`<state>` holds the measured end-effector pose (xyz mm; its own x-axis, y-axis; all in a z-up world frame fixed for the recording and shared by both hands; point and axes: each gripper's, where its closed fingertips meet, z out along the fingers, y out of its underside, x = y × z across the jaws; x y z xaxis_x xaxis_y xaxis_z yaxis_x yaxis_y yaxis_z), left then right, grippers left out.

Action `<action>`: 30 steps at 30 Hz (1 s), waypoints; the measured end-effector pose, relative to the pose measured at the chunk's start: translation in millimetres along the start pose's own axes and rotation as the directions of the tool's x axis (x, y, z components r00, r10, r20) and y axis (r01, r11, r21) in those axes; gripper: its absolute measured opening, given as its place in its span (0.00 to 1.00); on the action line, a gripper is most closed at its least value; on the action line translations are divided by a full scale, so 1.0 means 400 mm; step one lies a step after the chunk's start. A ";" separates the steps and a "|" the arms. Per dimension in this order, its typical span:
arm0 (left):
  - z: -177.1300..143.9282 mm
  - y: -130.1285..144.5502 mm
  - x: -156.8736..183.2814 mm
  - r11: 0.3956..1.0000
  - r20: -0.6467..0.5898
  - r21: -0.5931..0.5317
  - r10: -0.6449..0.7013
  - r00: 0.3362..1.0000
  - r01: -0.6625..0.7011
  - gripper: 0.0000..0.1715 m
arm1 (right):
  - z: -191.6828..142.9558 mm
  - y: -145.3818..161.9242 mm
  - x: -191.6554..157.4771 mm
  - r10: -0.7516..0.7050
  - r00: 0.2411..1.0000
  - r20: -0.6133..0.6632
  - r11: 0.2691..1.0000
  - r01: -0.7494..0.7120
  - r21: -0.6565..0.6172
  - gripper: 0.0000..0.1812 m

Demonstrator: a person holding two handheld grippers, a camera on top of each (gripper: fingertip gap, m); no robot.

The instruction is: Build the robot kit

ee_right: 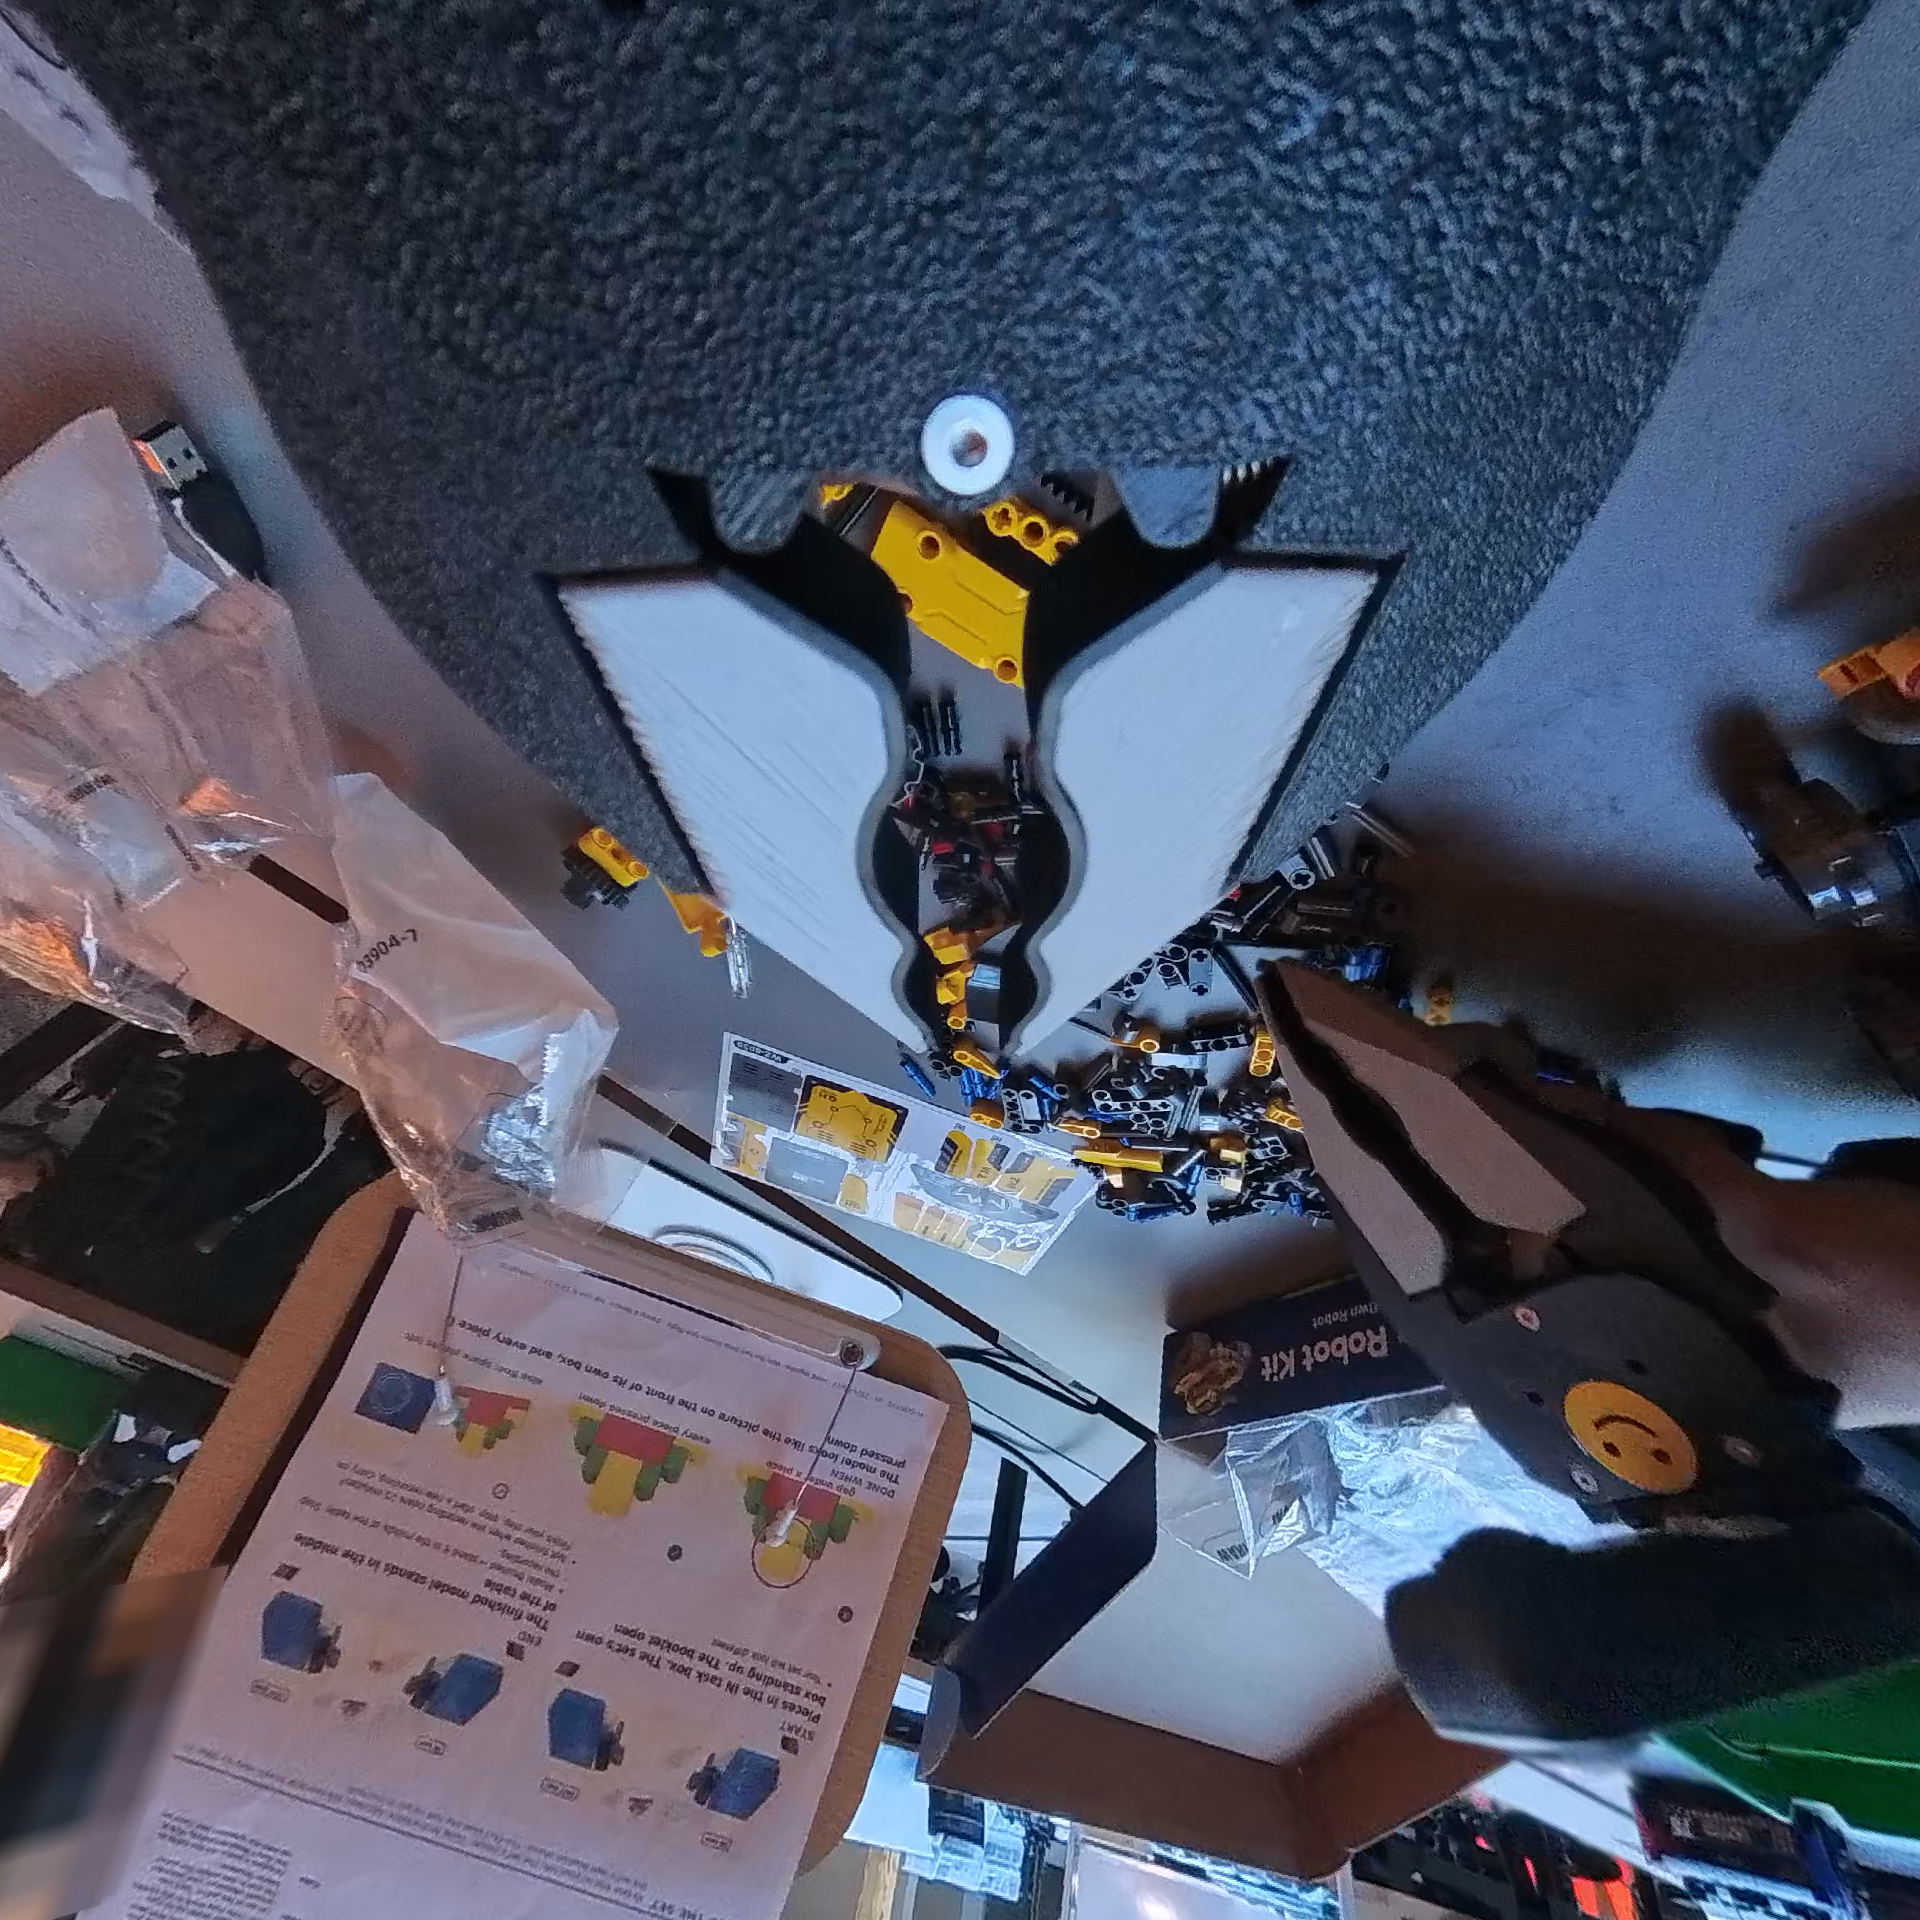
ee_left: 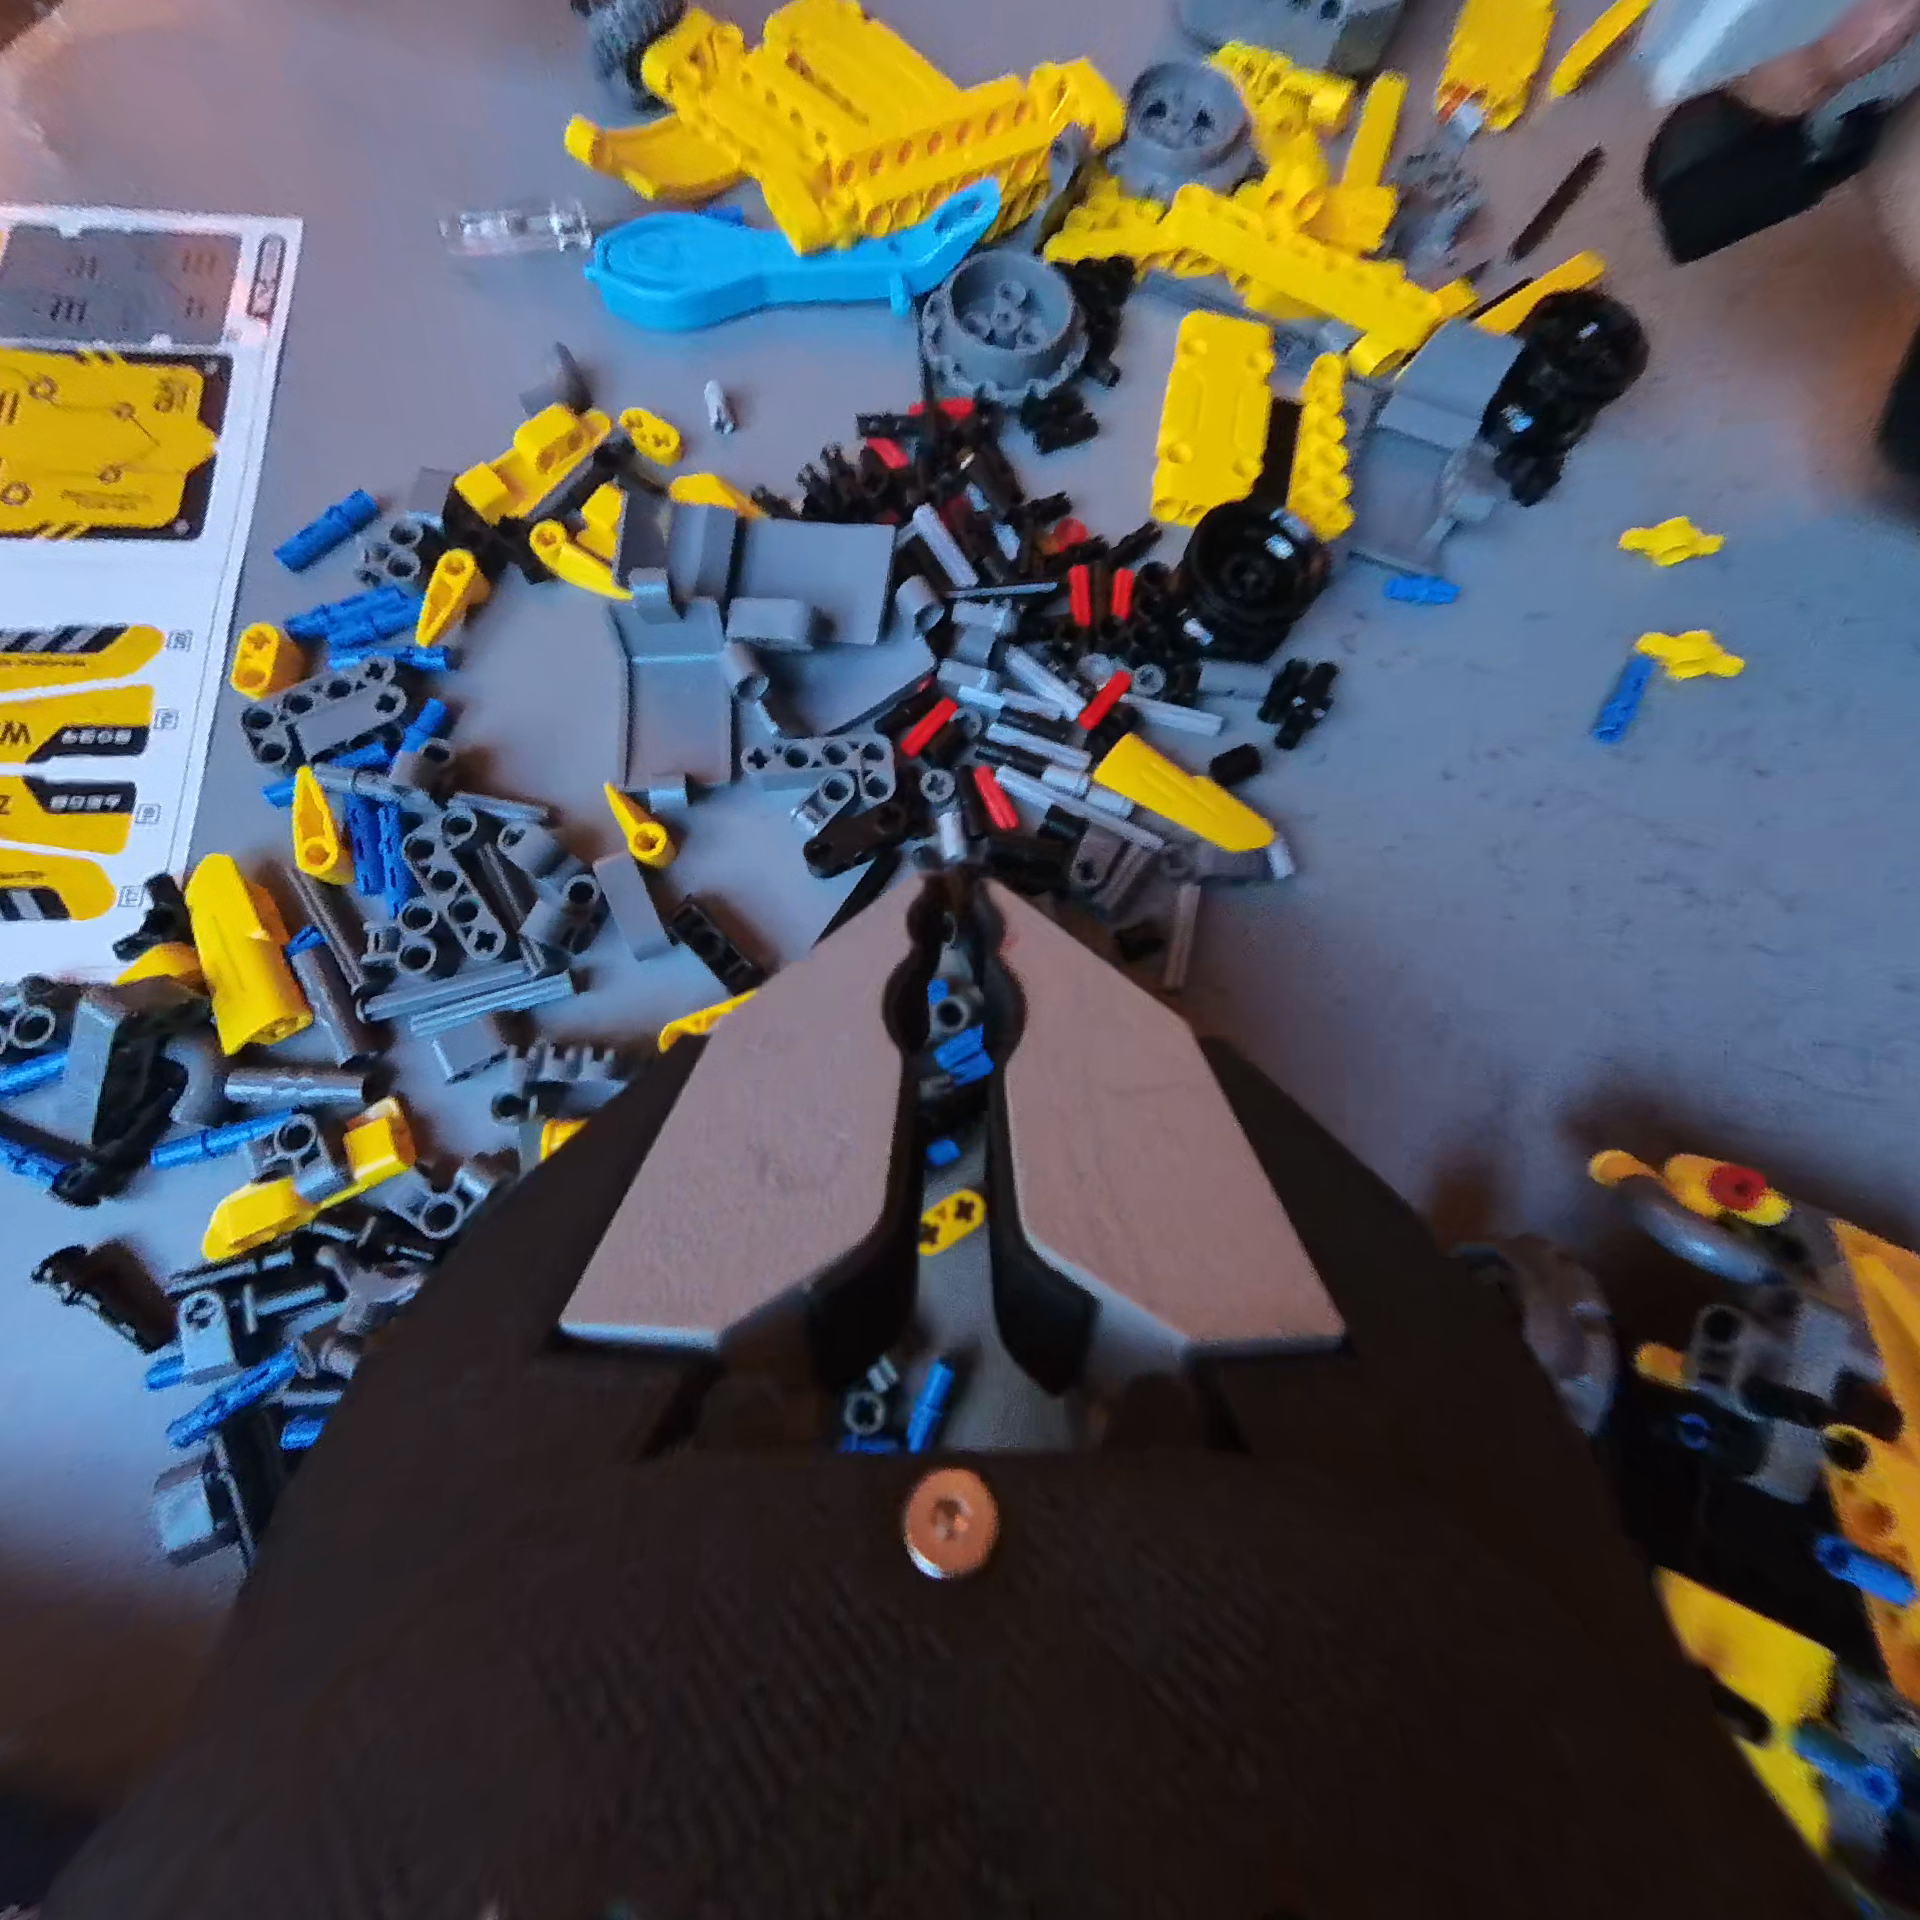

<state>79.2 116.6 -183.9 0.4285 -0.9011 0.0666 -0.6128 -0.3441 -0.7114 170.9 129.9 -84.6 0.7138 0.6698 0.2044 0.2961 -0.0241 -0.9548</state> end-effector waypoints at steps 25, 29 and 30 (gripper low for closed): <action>0.114 -0.019 0.420 0.793 -0.494 -0.075 0.498 0.713 -0.605 0.06 | -0.038 -0.034 0.048 0.074 0.997 -0.032 0.994 -0.071 0.086 0.06; 0.092 -0.032 0.419 0.819 -0.494 -0.052 0.476 0.727 -0.572 0.07 | -0.043 -0.042 0.048 0.078 0.997 -0.028 0.992 -0.075 0.099 0.06; 0.082 -0.033 0.419 0.823 -0.499 -0.041 0.475 0.725 -0.567 0.08 | -0.044 -0.044 0.047 0.079 0.997 -0.027 0.992 -0.076 0.101 0.06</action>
<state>181.0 -21.3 -186.3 -0.3112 -0.9485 0.0594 -0.7743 0.2168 -0.5945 190.3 129.9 -60.3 0.7520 0.6453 0.1343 0.1756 0.0003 -0.9845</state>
